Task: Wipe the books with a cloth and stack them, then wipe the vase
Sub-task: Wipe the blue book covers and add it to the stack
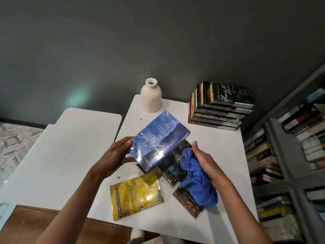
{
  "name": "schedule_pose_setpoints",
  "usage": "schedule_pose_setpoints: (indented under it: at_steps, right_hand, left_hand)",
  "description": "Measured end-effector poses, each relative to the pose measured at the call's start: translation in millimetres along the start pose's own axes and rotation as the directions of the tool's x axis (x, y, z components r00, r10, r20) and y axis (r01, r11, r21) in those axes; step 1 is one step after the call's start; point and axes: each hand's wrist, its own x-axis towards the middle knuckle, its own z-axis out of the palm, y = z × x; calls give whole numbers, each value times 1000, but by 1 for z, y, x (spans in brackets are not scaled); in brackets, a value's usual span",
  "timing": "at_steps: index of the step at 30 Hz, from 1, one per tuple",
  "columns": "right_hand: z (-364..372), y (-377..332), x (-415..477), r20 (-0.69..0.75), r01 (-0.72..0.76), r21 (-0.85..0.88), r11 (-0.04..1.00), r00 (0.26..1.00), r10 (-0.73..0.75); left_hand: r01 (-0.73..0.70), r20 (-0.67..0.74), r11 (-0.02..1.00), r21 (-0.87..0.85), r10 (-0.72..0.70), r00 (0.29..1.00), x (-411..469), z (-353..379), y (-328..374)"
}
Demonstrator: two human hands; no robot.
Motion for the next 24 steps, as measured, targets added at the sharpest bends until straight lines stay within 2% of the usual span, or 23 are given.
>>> schedule_pose_setpoints:
  at_steps: [4,8,10,12,15,17,19,24]
  right_hand:
    - [-2,-9,-5,123,49,132,990,990,-66]
    - [7,2,-13,116,110,303,947,982,-151]
    - [12,8,-16,71,90,350,933,990,-122]
    - [18,13,-16,51,44,434,900,996,-73]
    - [26,14,-15,14,-1,545,839,1000,-8]
    - [33,16,-14,-20,16,568,823,1000,-5]
    - [43,18,-13,-12,-2,553,833,1000,10]
    - [56,20,-15,-31,9,419,908,1000,5]
  left_hand:
    - [-9,107,988,154,-7,994,5,2,31]
    - [-56,42,994,96,53,998,12,10,36]
    - [-55,-66,998,-22,53,996,14,19,31]
    - [-28,-115,965,-261,-2,993,13,30,20]
    - [-39,-68,793,-608,-3,998,4,49,4]
    - [-55,-60,678,-733,17,998,1,63,-5]
    - [-46,-53,637,-769,9,999,1,80,-9]
    - [-50,-133,716,-696,-60,989,9,98,-3]
